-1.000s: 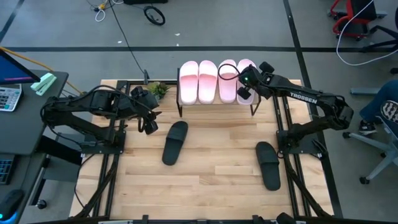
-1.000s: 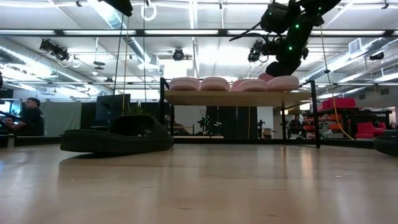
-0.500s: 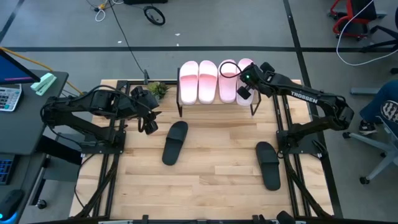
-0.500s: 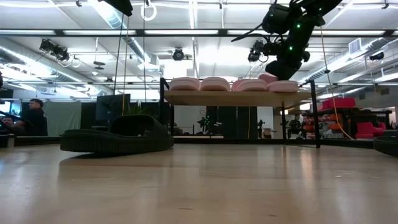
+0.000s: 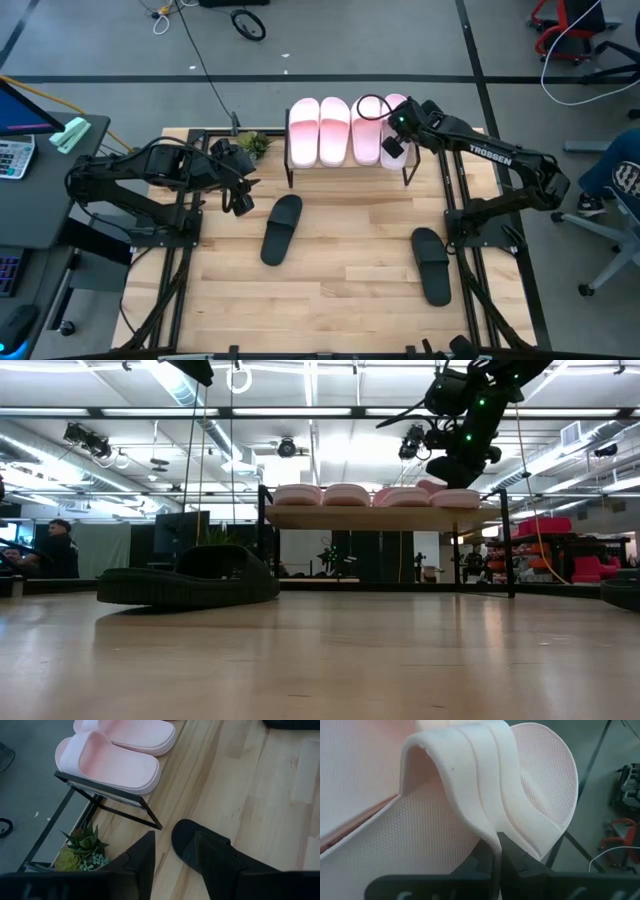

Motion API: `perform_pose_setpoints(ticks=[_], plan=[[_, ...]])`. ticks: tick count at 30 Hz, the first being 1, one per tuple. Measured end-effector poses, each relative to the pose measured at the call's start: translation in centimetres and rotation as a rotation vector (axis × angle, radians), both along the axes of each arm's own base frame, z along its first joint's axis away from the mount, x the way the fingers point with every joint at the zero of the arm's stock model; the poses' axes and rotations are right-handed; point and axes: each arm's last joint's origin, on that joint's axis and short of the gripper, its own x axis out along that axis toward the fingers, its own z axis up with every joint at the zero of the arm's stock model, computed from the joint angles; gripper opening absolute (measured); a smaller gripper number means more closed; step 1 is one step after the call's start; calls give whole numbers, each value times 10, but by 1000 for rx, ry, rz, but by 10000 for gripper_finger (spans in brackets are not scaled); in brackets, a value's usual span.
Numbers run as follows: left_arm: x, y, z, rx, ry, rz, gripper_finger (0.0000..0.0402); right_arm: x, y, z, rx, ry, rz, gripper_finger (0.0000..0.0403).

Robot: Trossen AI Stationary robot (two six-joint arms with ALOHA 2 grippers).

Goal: Pick and place slides into the shelf
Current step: Put the pink slide on the shelf

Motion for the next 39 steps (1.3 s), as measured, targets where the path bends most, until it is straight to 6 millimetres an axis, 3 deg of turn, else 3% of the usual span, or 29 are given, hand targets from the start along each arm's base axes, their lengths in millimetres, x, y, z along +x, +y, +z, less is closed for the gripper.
perform_pose_setpoints(ticks=[27, 39], plan=[[0, 0, 0, 0, 0, 0, 137, -10, -13, -6, 89, -169, -70, 30], [0, 0, 0, 0, 0, 0, 147, -10, -12, -5, 89, -174, -62, 120]])
